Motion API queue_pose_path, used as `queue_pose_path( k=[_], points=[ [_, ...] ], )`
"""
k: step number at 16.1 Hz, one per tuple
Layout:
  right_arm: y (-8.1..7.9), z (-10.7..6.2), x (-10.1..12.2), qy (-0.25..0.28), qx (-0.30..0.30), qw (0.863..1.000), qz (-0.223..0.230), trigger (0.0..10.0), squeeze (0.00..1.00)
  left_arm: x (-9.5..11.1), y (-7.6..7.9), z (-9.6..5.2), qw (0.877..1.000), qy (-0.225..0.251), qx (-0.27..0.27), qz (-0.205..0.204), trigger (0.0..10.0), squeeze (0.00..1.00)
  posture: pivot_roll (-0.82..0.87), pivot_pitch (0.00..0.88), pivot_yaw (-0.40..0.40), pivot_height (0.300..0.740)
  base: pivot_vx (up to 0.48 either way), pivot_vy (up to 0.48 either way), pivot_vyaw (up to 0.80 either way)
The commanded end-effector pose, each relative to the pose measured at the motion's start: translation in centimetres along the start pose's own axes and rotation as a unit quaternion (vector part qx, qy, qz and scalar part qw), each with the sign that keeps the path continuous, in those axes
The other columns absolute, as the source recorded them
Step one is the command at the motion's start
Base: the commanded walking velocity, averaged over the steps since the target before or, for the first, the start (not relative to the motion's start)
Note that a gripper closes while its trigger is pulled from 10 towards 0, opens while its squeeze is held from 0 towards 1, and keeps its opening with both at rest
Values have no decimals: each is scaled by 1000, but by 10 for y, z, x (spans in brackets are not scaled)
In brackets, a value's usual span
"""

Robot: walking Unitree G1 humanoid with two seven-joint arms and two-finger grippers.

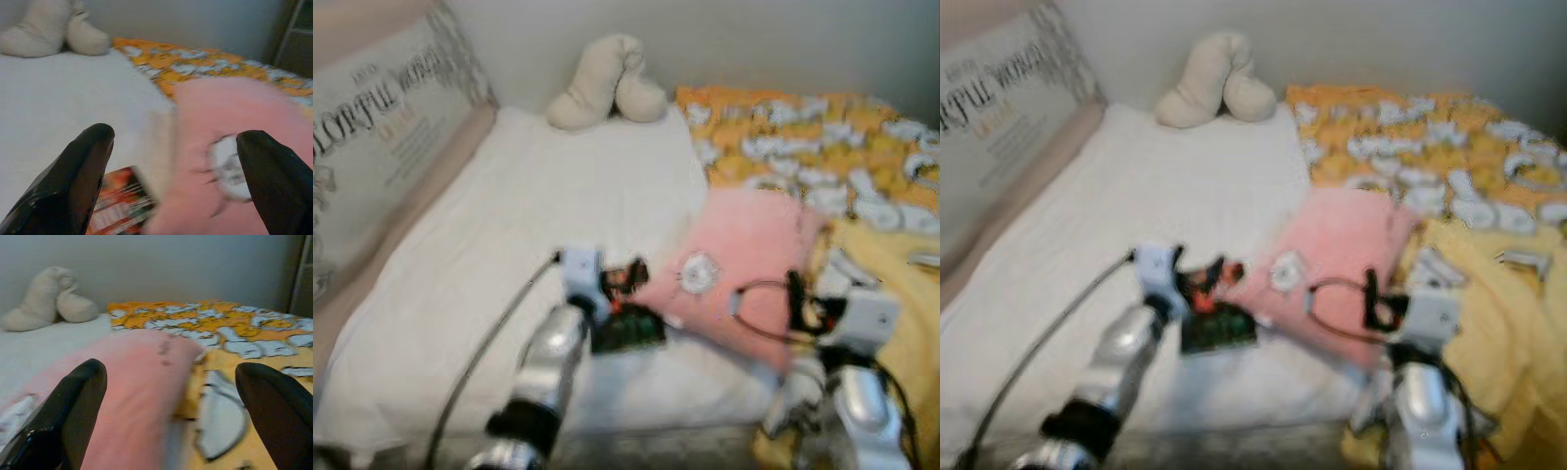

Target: Clean up the room

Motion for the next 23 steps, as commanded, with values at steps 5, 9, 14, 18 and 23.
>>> queue_pose_path(
  k=[5,9,14,18,23],
  points=[
    [5,9,-9,-40,-31,998,30,10000,0,13,-12,23,998,-20,-7,64,10000,0,-7,0,35,732,0,0,0],
    [5,-5,3,-13,-25,1000,-14,10000,0,39,-28,25,997,31,-11,68,10000,0,-35,0,58,732,0,0,0],
    [15,-58,14,16,-79,997,-16,10000,0,16,-10,-35,997,60,-11,36,10000,0,-2,0,37,732,0,0,0],
    [11,-53,14,9,-77,997,-21,10000,0,21,-2,-32,997,74,-15,10,10000,0,12,0,22,732,172,-126,0],
    [10,-42,16,15,-78,996,-30,10000,0,32,20,-20,994,80,-69,-5,10000,0,-6,0,32,732,455,0,0]
  ],
)
Point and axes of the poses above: a point about 5 cm out from each wrist's last joint towards the gripper, its own z axis pointing out of the wrist towards the gripper, its own x axis along the axis of the wrist's last joint, y = z × x, the point moved 1 cm from there along z, pointing out of the wrist towards the gripper, and after that the axes turned 3 degrees about z, right-handed, at the moved point
